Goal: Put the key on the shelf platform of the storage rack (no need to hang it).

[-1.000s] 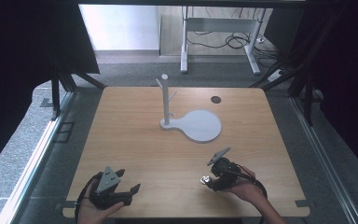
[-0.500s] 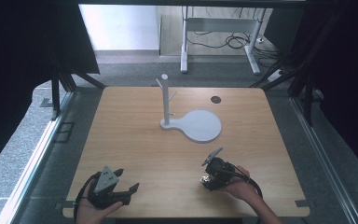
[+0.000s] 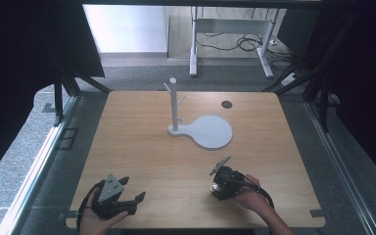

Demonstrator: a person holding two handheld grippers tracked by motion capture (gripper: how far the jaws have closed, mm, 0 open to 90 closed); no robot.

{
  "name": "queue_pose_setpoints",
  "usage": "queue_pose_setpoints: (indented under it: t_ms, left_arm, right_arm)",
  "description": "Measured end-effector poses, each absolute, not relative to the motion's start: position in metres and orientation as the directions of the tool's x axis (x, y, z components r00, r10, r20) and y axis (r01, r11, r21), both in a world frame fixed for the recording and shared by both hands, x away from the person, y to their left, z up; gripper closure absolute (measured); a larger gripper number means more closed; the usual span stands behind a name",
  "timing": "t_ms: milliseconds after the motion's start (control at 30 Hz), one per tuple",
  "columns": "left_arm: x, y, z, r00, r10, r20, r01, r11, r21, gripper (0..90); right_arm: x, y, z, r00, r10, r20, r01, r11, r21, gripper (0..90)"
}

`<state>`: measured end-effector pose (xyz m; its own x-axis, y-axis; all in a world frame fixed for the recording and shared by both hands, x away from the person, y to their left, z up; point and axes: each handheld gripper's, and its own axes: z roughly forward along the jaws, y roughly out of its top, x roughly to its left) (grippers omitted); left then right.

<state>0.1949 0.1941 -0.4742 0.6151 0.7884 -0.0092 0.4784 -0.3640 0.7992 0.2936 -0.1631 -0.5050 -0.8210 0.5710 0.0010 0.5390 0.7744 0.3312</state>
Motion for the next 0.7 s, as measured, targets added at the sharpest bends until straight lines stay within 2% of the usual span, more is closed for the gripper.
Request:
queue_pose_setpoints:
  t_ms: [300,367,700]
  left_arm:
    - [0.1944,0.1931,-0.474,0.617,0.787,-0.006,0.476,-0.367,0.799,25.0]
    - [0.1945,0.1935,-0.4741,0.615,0.788,-0.009,0.478,-0.364,0.799,25.0]
    - [0.1945,0.1923,-0.4745,0.618,0.786,-0.005,0.477,-0.37,0.797,25.0]
  right_arm:
    - [0.2937,-0.1626,-0.5038,-0.81,0.586,0.005,0.556,0.765,0.325,61.1]
    - [0.2945,-0.164,-0.5036,-0.806,0.591,0.008,0.561,0.76,0.329,66.3]
    - [0.2936,-0.1644,-0.503,-0.811,0.584,-0.017,0.548,0.77,0.327,67.4]
